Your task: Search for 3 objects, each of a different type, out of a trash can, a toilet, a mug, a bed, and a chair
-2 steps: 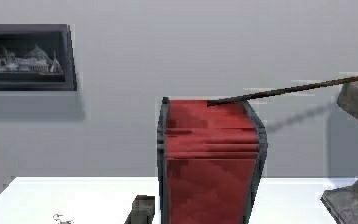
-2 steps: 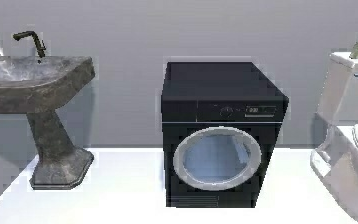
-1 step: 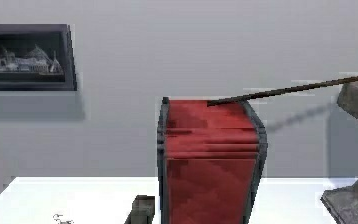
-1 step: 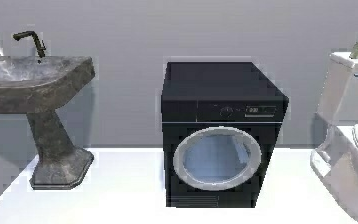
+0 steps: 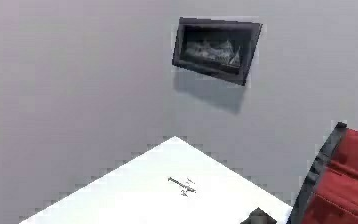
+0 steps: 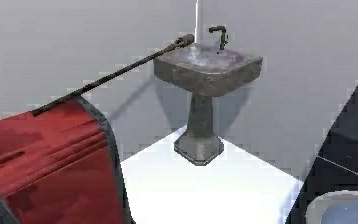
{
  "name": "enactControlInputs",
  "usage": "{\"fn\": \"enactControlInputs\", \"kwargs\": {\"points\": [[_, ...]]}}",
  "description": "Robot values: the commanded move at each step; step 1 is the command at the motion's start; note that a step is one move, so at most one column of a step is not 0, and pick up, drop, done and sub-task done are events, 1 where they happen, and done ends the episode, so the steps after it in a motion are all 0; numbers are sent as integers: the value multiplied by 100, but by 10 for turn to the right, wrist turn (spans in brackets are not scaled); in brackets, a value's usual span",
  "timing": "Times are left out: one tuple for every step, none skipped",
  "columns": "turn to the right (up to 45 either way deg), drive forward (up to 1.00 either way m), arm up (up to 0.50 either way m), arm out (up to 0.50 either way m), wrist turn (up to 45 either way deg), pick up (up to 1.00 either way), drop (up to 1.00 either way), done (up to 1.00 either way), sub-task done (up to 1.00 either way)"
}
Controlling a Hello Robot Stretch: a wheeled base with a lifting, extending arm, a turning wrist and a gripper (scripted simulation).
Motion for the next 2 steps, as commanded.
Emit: {"fn": "enactControlInputs", "kwargs": {"points": [[-450,0,0,0,0,0,0,0,0],[-300,0,0,0,0,0,0,0,0]]}}
